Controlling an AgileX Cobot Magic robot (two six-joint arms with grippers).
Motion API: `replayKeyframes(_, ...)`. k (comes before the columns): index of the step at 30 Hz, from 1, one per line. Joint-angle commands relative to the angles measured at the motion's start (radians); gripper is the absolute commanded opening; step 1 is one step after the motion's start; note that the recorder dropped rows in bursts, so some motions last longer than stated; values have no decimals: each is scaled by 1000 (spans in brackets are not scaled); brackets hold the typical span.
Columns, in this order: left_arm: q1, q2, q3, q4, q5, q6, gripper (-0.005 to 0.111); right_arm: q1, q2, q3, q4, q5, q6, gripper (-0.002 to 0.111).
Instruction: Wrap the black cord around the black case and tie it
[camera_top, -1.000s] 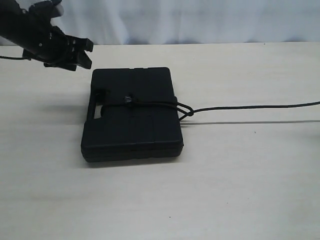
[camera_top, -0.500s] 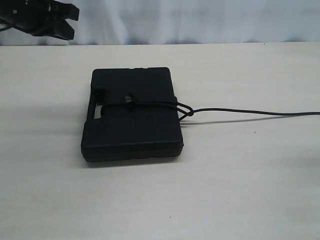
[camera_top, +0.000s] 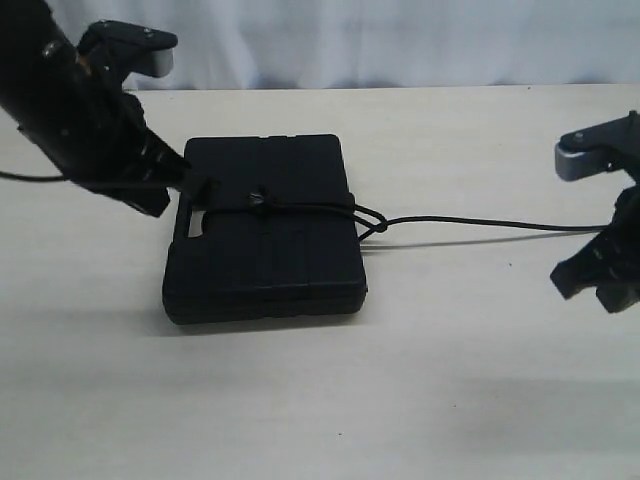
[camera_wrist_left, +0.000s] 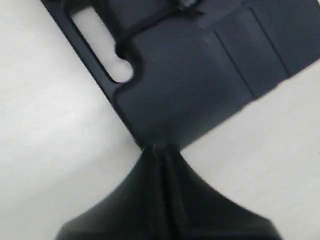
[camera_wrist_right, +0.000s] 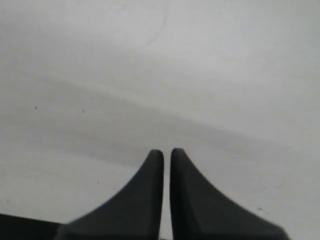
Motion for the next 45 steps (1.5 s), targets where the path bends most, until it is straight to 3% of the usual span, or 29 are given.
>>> replayKeyframes(1, -106, -253, 224, -31, -154, -111, 0, 61, -152, 135, 41, -72, 7, 5)
replayKeyframes(8, -257, -729, 522, -21, -546, -135, 0, 75, -612, 342, 79, -408, 7, 5)
replayKeyframes(13, -273, -943, 692, 45, -887, -120, 0, 75, -864, 473, 96, -697, 5, 5)
replayKeyframes(16, -273, -969, 772, 118, -1041, -115, 0, 75, -932, 551, 96, -884, -39, 5)
replayKeyframes(37, -273, -962, 785, 118, -981, -115, 0, 75, -945, 588, 96, -929, -37, 5)
replayKeyframes(45, -268, -966, 785, 118, -979, -115, 0, 130, -947, 644, 89, -978, -37, 5)
